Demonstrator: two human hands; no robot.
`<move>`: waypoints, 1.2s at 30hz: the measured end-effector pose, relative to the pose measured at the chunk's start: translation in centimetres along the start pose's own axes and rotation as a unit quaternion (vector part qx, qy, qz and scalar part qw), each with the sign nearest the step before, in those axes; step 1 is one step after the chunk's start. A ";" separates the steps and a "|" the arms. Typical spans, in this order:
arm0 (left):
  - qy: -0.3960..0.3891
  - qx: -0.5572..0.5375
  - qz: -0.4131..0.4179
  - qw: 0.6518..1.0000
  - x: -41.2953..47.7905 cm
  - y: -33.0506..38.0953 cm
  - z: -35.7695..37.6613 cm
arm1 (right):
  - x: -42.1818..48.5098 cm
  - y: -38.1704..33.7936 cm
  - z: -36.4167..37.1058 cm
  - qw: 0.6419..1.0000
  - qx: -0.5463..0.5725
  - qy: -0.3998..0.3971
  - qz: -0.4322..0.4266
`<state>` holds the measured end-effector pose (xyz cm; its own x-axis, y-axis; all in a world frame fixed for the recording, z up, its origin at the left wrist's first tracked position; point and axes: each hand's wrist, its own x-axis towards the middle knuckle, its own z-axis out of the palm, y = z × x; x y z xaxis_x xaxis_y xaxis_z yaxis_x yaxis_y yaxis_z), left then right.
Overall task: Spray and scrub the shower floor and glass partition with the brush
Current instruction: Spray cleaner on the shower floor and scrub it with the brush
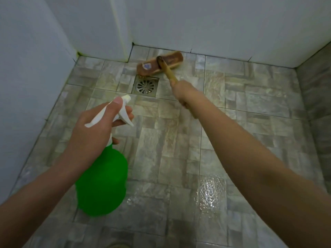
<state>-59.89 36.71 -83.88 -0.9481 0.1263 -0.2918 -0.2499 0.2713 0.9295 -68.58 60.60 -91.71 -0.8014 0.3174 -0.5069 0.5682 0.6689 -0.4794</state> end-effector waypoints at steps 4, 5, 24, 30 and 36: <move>0.011 -0.002 0.002 1.000 0.0 -0.3 -0.8 | -1.8 2.1 2.0 1.000 -0.014 0.002 0.009; 0.012 -0.003 0.000 1.000 0.0 -0.3 -1.2 | -3.3 3.9 3.1 1.000 -0.015 0.006 0.012; 0.041 0.001 -0.014 0.999 -1.1 -0.3 -2.9 | -3.3 1.9 4.8 0.997 -0.062 0.008 -0.039; 0.037 -0.005 -0.011 0.999 -1.8 -0.1 -2.2 | -5.7 6.1 5.8 0.998 -0.052 -0.009 -0.041; 0.032 -0.019 -0.014 0.999 -2.5 0.6 -2.6 | -22.4 16.7 7.7 0.990 -0.129 -0.005 0.062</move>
<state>-58.13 34.11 -82.05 -0.9509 0.0565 -0.3042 -0.2832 0.2372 0.9293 -39.65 59.53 -93.85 -0.7260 0.4018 -0.5581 0.5944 0.7747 -0.2155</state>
